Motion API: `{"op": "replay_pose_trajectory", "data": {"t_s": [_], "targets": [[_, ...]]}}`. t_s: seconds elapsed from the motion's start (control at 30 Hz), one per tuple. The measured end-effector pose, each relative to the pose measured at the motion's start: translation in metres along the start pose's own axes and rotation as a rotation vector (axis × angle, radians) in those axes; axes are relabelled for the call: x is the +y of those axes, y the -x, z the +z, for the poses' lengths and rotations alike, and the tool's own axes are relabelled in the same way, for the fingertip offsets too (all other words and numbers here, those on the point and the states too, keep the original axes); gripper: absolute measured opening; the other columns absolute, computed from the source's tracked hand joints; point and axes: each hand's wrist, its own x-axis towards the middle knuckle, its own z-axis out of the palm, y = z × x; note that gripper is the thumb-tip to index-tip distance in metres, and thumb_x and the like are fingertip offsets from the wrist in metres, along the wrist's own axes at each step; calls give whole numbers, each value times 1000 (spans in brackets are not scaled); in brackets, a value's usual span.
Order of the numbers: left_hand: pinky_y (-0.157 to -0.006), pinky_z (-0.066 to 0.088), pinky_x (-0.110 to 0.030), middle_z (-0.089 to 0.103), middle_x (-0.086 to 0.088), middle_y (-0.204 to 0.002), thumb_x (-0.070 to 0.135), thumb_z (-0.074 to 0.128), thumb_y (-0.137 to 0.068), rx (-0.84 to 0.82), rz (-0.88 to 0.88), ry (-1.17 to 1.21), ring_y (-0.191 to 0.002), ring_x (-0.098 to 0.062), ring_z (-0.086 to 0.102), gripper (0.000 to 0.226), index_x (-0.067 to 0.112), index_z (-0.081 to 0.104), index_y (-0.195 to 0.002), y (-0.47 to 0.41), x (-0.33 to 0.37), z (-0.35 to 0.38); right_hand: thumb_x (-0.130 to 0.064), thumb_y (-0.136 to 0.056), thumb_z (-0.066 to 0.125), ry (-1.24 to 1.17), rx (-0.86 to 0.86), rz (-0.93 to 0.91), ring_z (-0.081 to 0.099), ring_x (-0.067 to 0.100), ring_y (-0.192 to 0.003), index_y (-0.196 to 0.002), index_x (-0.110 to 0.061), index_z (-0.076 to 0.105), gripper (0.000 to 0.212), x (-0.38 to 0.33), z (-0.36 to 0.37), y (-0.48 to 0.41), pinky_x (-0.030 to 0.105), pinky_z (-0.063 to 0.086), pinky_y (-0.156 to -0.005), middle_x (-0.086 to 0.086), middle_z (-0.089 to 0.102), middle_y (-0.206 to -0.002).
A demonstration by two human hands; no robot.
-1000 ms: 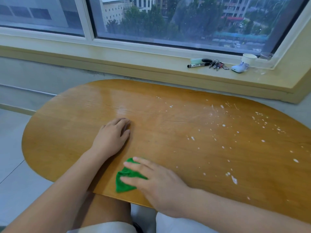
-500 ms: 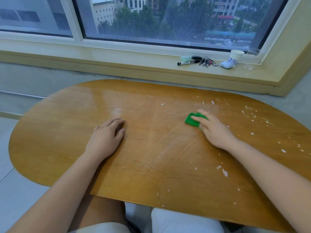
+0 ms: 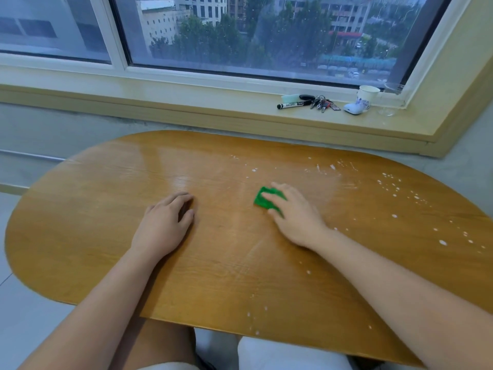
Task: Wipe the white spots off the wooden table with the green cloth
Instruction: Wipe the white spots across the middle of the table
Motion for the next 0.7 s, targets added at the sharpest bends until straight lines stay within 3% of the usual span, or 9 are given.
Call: {"op": "replay_pose_trajectory", "data": {"t_s": [0.17, 0.4, 0.5, 0.57, 0.63, 0.7], "targets": [[-111, 45, -48, 51, 13, -159, 47, 50, -105, -12, 14, 11, -137, -22, 55, 47, 33, 56, -150, -1, -3, -1, -25, -114, 42, -58, -82, -274, 6, 15, -164, -160, -50, 36, 53, -68, 12, 56, 55, 15, -126, -19, 13, -176], [-112, 43, -47, 52, 10, -158, 45, 50, -105, 0, 18, -4, -139, -21, 54, 47, 31, 57, -149, 0, -1, -1, -8, -109, 48, -92, -185, -592, 21, 17, -160, -154, -35, 52, 53, -93, 18, 106, 54, 45, -112, -8, 30, -173], [-111, 45, -48, 53, 10, -158, 47, 50, -105, -4, 18, 0, -138, -21, 55, 48, 31, 57, -149, 0, -2, -1, -13, -111, 48, -259, -172, -560, 39, 15, -150, -150, -36, 59, 46, -89, 1, 100, 47, 47, -112, -11, 41, -166], [-110, 47, -49, 53, 11, -158, 48, 50, -104, -6, 16, 1, -136, -21, 57, 48, 31, 58, -148, 0, -3, -1, -21, -114, 46, -398, -189, -482, 42, 8, -148, -151, -40, 57, 44, -87, -8, 93, 40, 42, -118, -18, 42, -164], [-109, 47, -49, 53, 10, -158, 47, 51, -104, -2, 13, 0, -136, -22, 58, 47, 30, 58, -147, 1, -3, -1, -29, -115, 44, -349, -192, -412, 28, 9, -157, -159, -47, 44, 47, -84, -9, 87, 41, 31, -127, -20, 26, -172], [-109, 47, -49, 53, 10, -158, 46, 52, -104, 2, 13, 8, -136, -22, 57, 47, 29, 59, -147, 1, -2, -2, -27, -114, 48, -152, -69, -391, 10, 16, -164, -163, -48, 34, 56, -81, -5, 86, 44, 18, -130, -13, 9, -179]]}}
